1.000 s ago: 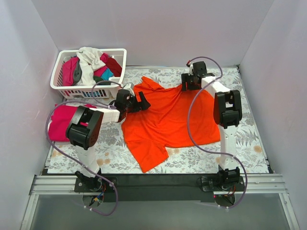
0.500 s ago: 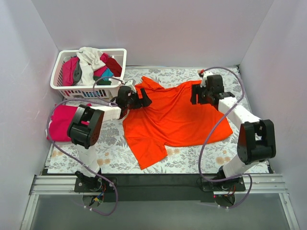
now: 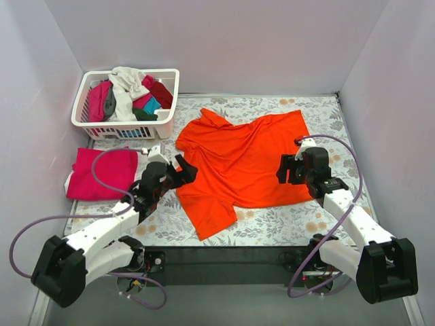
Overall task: Fold and stack the t-shirts
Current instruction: Flatten the tshirt out
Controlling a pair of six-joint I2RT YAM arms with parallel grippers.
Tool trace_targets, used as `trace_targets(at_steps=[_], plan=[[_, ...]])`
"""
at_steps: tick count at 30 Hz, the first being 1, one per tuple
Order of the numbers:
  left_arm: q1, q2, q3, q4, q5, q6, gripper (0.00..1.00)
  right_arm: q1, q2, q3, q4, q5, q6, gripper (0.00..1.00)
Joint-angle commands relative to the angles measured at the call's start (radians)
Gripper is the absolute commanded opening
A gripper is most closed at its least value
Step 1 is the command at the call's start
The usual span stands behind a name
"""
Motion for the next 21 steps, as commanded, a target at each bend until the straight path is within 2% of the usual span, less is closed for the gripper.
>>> trace_targets(at_steps=[1, 4, 7, 14, 21], plan=[[-0.045, -0.129, -0.1, -0.212, -0.021, -0.115, 0.82, 0.003, -0.047, -0.032, 0.019, 0.025, 0.018, 0.63], [-0.108, -0.266, -0.163, -0.324, 0.014, -0.217, 0.8, 0.001, -0.074, -0.027, 0.006, 0.039, 0.018, 0.63], [-0.185, -0.333, -0.172, -0.41, 0.011, -0.267, 0.79, 0.001, -0.07, -0.017, 0.003, 0.077, 0.016, 0.64], [-0.332, -0.384, -0.234, -0.497, 0.068, -0.391, 0.77, -0.008, -0.021, 0.02, -0.005, 0.094, 0.019, 0.65], [-0.458, -0.392, -0.238, -0.579, 0.034, -0.498, 0.75, -0.008, -0.021, 0.036, -0.005, 0.094, 0.022, 0.65]])
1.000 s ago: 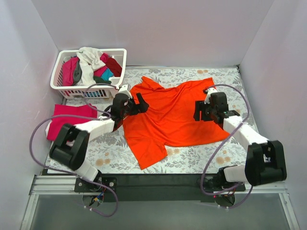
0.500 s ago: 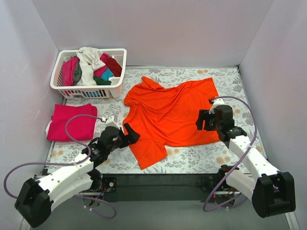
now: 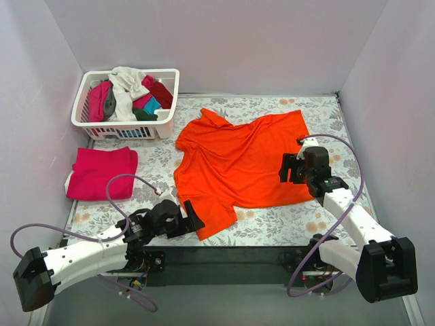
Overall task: Fold and stack the t-shirts
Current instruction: Flatten the tshirt out
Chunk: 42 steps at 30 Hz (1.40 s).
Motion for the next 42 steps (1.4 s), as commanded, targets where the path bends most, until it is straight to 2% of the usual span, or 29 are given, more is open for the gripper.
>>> trace_targets(at_steps=[1, 7, 13, 14, 15, 18, 24, 28, 33, 38, 42], plan=[[-0.046, -0.012, 0.0, -0.045, -0.021, -0.083, 0.75, -0.004, -0.01, 0.046, 0.017, 0.021, 0.006, 0.65], [-0.168, 0.106, 0.011, 0.008, -0.068, -0.145, 0.73, -0.005, -0.013, 0.034, 0.018, 0.019, 0.006, 0.66], [-0.228, 0.194, 0.011, 0.066, -0.11, -0.189, 0.69, -0.004, -0.021, 0.028, 0.017, 0.016, 0.002, 0.66], [-0.228, 0.197, 0.01, 0.07, -0.113, -0.194, 0.66, -0.005, -0.022, 0.028, 0.017, 0.016, 0.0, 0.66], [-0.228, 0.198, -0.001, 0.069, -0.116, -0.199, 0.58, -0.005, -0.028, 0.026, 0.017, 0.019, -0.002, 0.66], [-0.23, 0.195, -0.013, 0.08, -0.131, -0.214, 0.46, -0.007, -0.038, 0.019, 0.017, 0.019, -0.005, 0.66], [-0.23, 0.238, -0.015, 0.1, -0.17, -0.22, 0.39, -0.007, -0.044, 0.013, 0.017, 0.01, -0.002, 0.66], [-0.23, 0.258, -0.018, 0.1, -0.197, -0.219, 0.26, -0.009, -0.047, 0.011, 0.017, 0.01, -0.005, 0.66], [-0.232, 0.263, -0.016, 0.1, -0.24, -0.223, 0.02, -0.009, -0.048, 0.008, 0.017, 0.011, -0.005, 0.66], [-0.23, 0.225, 0.002, 0.084, -0.302, -0.216, 0.0, -0.01, -0.042, 0.005, 0.017, 0.019, -0.006, 0.66], [-0.23, 0.14, 0.071, 0.008, -0.424, -0.202, 0.0, -0.016, -0.041, -0.007, 0.003, 0.057, -0.012, 0.67]])
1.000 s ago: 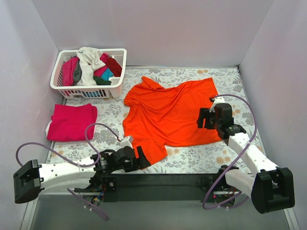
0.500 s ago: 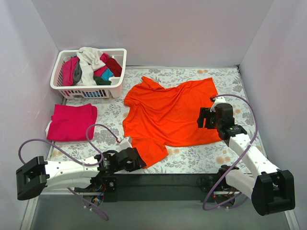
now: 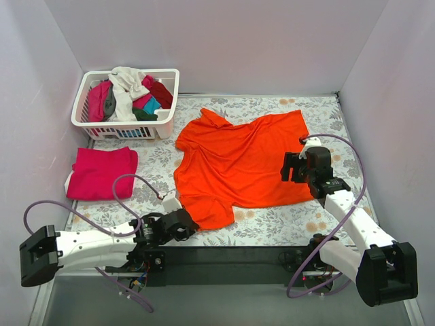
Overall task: Fold and stack the t-shirts
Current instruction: Flatten the tshirt out
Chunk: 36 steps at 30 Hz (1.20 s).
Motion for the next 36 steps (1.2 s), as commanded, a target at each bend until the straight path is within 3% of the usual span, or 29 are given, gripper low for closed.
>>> trace_targets(at_steps=[1, 6, 16, 20, 25, 29, 36], plan=[[0.002, -0.084, 0.078, -0.101, -0.177, 0.024, 0.0, -0.014, -0.009, -0.017, -0.002, 0.048, -0.014, 0.68], [0.051, -0.185, 0.146, -0.111, -0.259, 0.184, 0.0, -0.073, 0.012, -0.037, -0.016, 0.047, -0.001, 0.69], [0.374, -0.069, 0.134, 0.212, -0.018, 0.488, 0.0, -0.242, 0.095, -0.075, -0.022, 0.116, 0.079, 0.75], [0.488, -0.035, 0.137, 0.271, 0.108, 0.554, 0.0, -0.317, 0.08, -0.098, -0.025, 0.11, 0.098, 0.77], [0.56, -0.007, 0.147, 0.294, 0.166, 0.611, 0.0, -0.368, 0.066, -0.121, -0.026, 0.186, 0.119, 0.79], [0.626, -0.003, 0.158, 0.29, 0.2, 0.656, 0.0, -0.402, 0.113, -0.109, -0.026, 0.145, 0.131, 0.79], [0.651, -0.015, 0.147, 0.279, 0.188, 0.668, 0.0, -0.402, 0.158, -0.095, 0.009, 0.145, 0.165, 0.68]])
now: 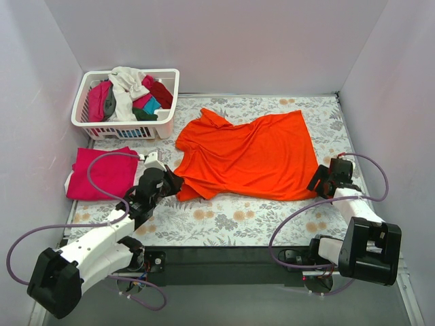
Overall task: Fold and stack the t-shirts
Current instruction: Flatten the tshirt out
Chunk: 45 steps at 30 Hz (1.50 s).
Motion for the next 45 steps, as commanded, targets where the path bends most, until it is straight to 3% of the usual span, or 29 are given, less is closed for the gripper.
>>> trace_targets(at_steps=[1, 5, 8, 9, 11, 20, 27, 34, 39, 41, 45], plan=[[0.004, -0.019, 0.016, -0.001, -0.007, 0.034, 0.0, -0.004, 0.012, 0.02, 0.045, 0.017, 0.026, 0.67], [0.004, -0.017, 0.01, 0.005, -0.004, 0.034, 0.0, -0.002, 0.023, 0.027, 0.057, 0.017, 0.028, 0.54], [0.004, -0.017, 0.012, -0.001, -0.014, 0.034, 0.0, -0.004, 0.011, 0.036, 0.049, 0.023, 0.014, 0.28], [0.004, -0.017, 0.012, -0.002, -0.018, 0.034, 0.0, -0.004, 0.006, 0.036, 0.046, 0.032, 0.011, 0.14], [0.004, -0.017, 0.009, -0.007, -0.022, 0.034, 0.0, -0.004, -0.02, 0.036, 0.031, 0.064, 0.011, 0.08], [0.004, -0.011, 0.005, -0.012, -0.034, 0.036, 0.0, -0.002, -0.239, 0.052, -0.03, 0.179, 0.005, 0.52], [0.004, -0.017, 0.001, -0.013, -0.039, 0.036, 0.0, -0.002, -0.174, 0.038, -0.03, 0.16, 0.008, 0.59], [0.004, -0.014, -0.002, -0.013, -0.045, 0.037, 0.0, -0.002, -0.05, 0.012, 0.048, 0.055, 0.032, 0.5], [0.004, -0.013, -0.001, -0.013, -0.053, 0.039, 0.0, -0.004, 0.023, 0.055, 0.083, -0.008, 0.031, 0.21], [0.005, -0.013, 0.001, -0.015, -0.054, 0.039, 0.0, -0.004, 0.043, 0.078, 0.088, -0.04, 0.031, 0.15], [0.005, -0.011, 0.001, -0.018, -0.056, 0.039, 0.0, 0.001, 0.054, 0.131, 0.088, -0.066, 0.031, 0.13]])
